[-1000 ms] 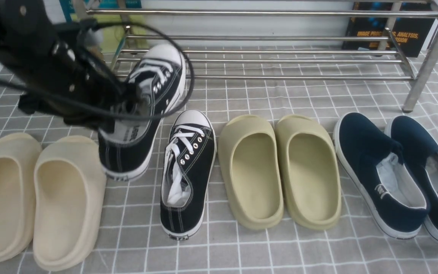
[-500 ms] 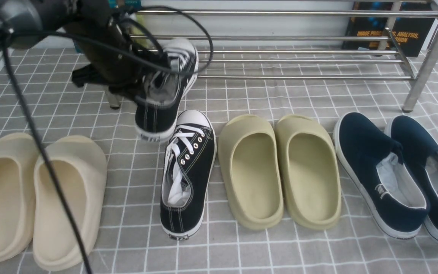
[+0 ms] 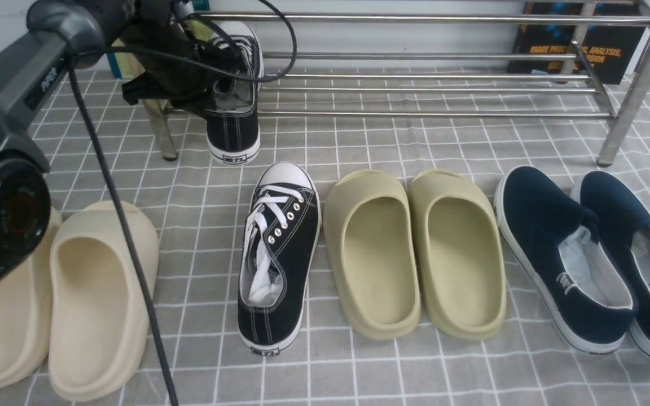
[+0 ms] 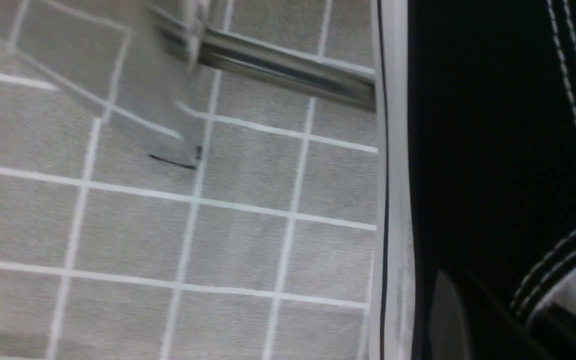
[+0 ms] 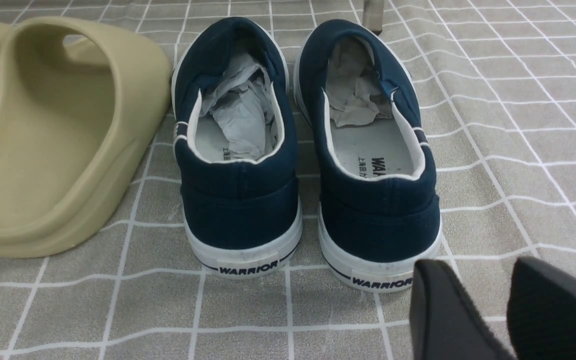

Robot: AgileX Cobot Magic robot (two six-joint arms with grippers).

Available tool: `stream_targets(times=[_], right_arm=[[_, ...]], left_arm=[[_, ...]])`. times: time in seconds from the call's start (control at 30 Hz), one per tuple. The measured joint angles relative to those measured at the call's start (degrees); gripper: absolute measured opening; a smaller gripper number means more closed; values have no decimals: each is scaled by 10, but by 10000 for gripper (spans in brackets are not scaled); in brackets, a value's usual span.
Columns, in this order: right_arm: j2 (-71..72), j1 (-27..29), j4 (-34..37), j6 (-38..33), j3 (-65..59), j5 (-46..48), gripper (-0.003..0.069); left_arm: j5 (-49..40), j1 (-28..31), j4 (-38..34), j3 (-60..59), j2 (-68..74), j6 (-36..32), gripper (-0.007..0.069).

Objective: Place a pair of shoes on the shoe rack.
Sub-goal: Use the left arm to put a shoe into the shoe rack

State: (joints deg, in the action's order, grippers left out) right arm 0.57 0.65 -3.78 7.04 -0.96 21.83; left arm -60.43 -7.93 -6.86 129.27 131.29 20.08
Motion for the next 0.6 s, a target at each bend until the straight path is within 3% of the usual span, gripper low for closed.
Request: stream_targets(times=[0.43, 0.6], right_arm=[[0, 0, 0, 0, 0, 0, 239], [0, 0, 0, 0, 0, 0, 239]], left_arm=[[75, -4, 33, 27, 23, -28, 1], [93, -4, 32, 28, 23, -20, 50]])
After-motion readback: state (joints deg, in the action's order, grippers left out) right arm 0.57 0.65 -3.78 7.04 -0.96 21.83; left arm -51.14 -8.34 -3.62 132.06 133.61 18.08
